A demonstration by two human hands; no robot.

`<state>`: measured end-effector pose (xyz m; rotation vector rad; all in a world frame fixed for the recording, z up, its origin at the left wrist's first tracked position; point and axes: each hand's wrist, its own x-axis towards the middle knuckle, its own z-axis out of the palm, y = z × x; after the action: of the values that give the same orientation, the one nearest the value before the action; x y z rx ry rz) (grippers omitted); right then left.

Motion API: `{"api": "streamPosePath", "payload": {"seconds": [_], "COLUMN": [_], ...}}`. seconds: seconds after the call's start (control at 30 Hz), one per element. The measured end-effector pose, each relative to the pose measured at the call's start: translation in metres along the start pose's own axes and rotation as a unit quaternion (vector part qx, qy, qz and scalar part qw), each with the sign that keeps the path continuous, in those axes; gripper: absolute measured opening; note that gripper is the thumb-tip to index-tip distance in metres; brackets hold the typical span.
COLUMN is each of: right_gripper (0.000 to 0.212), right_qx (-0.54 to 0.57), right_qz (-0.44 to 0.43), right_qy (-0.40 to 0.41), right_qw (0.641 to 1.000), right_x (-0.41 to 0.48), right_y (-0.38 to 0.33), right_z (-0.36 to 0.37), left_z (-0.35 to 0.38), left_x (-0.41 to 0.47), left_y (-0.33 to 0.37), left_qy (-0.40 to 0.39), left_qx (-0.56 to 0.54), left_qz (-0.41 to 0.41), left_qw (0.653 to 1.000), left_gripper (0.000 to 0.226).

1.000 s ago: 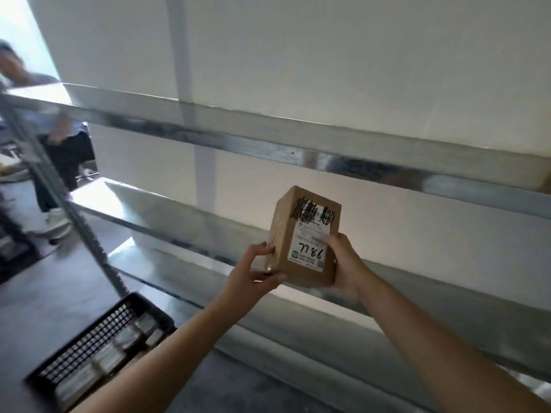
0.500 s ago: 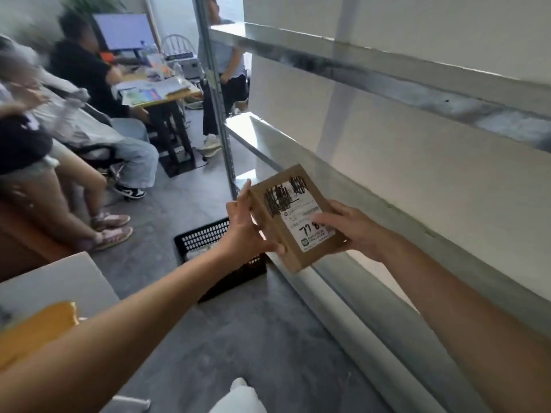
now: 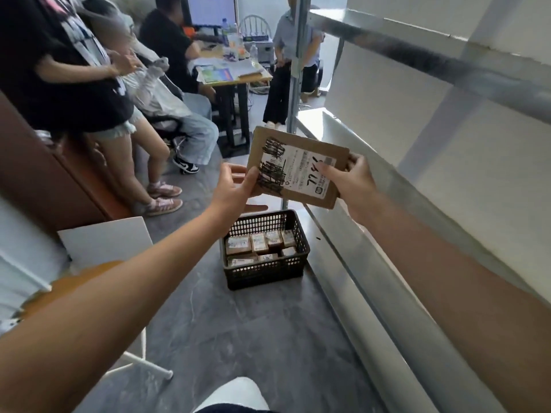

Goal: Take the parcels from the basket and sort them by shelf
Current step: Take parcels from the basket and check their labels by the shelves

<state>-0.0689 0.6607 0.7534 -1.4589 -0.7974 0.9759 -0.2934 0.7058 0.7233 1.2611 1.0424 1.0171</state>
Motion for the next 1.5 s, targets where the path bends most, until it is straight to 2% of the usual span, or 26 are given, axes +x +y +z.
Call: {"api": "streamPosePath", "payload": {"seconds": [0.1, 0.23, 0.4, 0.6, 1.03, 1.27, 1.5], "right_gripper": [0.056, 0.059, 0.054, 0.063, 0.065, 0.056, 0.051], "right_qx": [-0.013, -0.032, -0.056, -0.083, -0.112, -0.145, -0.132], "right_qz": [-0.01, -0.015, 0.035, 0.082, 0.102, 0.114, 0.151], "right_qy": [0.013, -0.019, -0.057, -0.128, -0.241, -0.246, -0.267], "right_qw": [1.0, 0.999, 0.996, 0.985, 0.959, 0.951, 0.942], "right_x": [0.029, 0.076, 0.12, 0.164, 0.315, 0.399, 0.437], "right_y": [0.0, 0.004, 0.021, 0.042, 0.069, 0.082, 0.115], "right_z": [0.03, 0.063, 0.102, 0.139, 0.165, 0.163, 0.171], "left_z": [-0.023, -0.052, -0.084, -0.109, -0.086, -0.06, -0.051], "left_x": [0.029, 0.073, 0.116, 0.154, 0.26, 0.329, 0.356], "left_y": [-0.006, -0.017, -0.034, -0.064, -0.096, -0.108, -0.133], "left_qy": [-0.009, -0.001, 0.032, 0.059, 0.174, 0.227, 0.268], "left_qx": [0.042, 0.079, 0.118, 0.128, 0.158, 0.157, 0.167], "left_qz": [-0.03, -0.048, -0.022, -0.058, -0.118, -0.166, -0.198], "left_qw": [0.999, 0.996, 0.992, 0.988, 0.965, 0.947, 0.928], "left_gripper": [0.049, 0.043, 0.039, 0.045, 0.036, 0.028, 0.036]}}
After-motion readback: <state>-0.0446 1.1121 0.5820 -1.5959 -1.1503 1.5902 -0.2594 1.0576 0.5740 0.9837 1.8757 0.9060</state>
